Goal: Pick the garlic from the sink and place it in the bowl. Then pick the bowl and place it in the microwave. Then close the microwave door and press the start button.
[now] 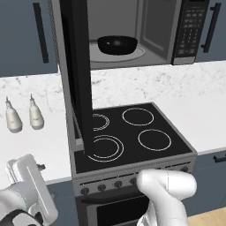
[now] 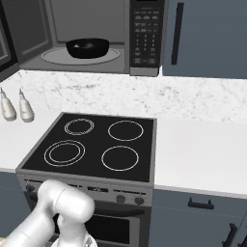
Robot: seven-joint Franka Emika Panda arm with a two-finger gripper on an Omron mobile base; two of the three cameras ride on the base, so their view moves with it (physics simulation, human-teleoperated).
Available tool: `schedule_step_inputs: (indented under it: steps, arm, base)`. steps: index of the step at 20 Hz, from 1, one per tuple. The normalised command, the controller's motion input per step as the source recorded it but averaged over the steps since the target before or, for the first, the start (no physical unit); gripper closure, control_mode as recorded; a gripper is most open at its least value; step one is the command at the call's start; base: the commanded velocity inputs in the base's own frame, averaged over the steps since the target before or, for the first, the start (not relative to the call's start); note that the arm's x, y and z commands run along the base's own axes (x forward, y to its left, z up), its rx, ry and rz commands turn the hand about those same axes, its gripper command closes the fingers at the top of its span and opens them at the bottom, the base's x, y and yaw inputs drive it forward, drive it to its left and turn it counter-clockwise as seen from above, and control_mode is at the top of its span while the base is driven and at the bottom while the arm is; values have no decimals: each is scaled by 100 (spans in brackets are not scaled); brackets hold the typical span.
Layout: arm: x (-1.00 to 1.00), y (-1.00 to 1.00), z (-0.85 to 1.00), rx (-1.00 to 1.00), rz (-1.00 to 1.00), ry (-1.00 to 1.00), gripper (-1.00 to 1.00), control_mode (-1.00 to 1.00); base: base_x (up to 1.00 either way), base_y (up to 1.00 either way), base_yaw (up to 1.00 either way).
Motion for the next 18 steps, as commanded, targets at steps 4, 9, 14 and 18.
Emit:
schedule_step_inputs:
  steps: [4,9,14,18]
  arm:
    - [99,72,20,-2,-35,-5,-100,-100]
    - [62,22,31,0,-25,-10,-100,-100]
    - [13,-25,44,0,-1,-19,-100,-100]
    - [0,-90,49,0,0,-24,-100,-100]
  base:
    - [0,0,0]
    - [0,0,0]
    - [0,0,0]
    - [0,0,0]
